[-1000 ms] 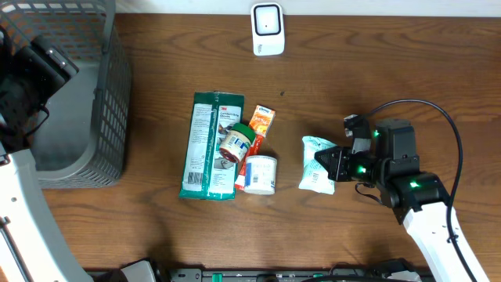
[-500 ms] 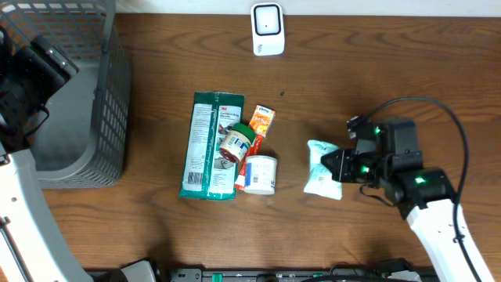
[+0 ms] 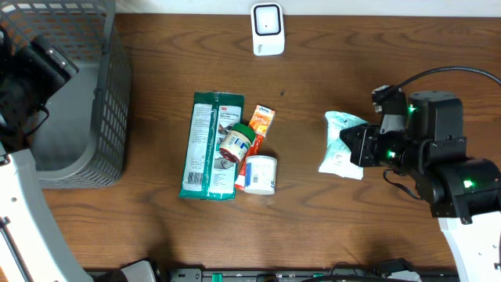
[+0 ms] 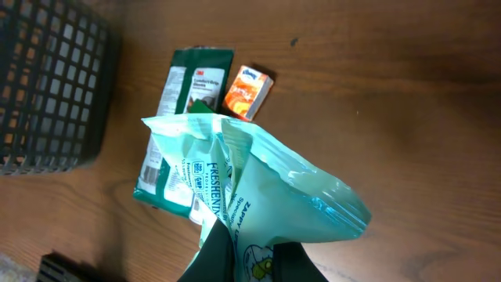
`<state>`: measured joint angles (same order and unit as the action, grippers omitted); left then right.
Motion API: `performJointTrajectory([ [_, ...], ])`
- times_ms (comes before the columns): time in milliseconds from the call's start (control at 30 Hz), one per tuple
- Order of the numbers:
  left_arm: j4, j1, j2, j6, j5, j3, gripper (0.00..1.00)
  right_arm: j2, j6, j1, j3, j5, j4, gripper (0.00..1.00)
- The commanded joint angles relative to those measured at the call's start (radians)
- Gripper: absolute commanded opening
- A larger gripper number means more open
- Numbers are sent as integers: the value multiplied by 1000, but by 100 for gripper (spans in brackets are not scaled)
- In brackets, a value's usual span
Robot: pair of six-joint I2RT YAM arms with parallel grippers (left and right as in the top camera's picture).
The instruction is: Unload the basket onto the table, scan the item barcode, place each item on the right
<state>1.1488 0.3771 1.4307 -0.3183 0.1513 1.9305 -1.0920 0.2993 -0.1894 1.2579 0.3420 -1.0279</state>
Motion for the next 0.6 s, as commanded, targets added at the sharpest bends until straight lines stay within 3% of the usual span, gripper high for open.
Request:
performJointTrajectory([
  [0,2,4,1,-9,-2,2,88,0,-21,-9,26,-1,-4,1],
  [567,2,4,1,-9,-2,2,88,-116,-47,-9,72,63,-8,1],
])
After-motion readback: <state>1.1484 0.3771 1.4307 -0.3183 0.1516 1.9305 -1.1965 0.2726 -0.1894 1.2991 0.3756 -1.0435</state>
